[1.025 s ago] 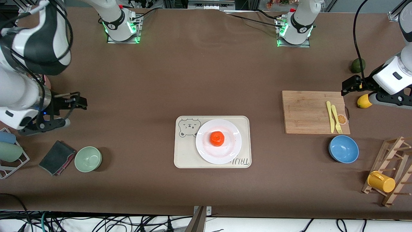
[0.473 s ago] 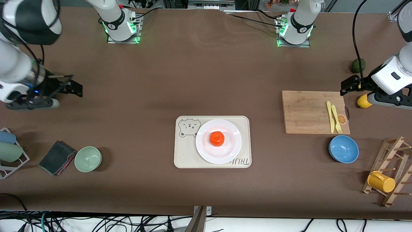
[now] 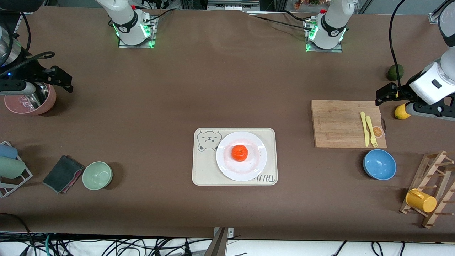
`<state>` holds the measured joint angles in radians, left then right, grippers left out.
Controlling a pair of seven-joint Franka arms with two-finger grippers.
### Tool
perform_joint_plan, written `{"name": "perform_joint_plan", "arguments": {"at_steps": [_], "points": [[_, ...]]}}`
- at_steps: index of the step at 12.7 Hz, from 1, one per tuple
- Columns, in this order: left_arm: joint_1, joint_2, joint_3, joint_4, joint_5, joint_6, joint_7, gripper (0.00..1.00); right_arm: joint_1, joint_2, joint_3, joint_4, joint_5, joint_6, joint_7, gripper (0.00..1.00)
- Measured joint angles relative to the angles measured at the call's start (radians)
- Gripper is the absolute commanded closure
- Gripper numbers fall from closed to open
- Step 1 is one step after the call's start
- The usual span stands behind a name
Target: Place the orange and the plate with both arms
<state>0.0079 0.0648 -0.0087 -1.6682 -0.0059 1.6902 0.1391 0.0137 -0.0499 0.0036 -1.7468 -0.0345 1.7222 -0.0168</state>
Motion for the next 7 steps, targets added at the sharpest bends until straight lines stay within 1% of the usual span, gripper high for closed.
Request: {"name": "perform_joint_plan", "arguments": {"at_steps": [2,7], "points": [[0.0,0.0,0.0,0.0,0.0,0.0,0.0,0.0,-0.018,0.002,0.0,-0.012,0.001,0.0,-0.001,0.0],[0.0,0.0,0.0,0.0,0.0,0.0,0.0,0.0,0.001,0.002,0.012,-0.014,0.008,0.001,0.0,0.0]]}}
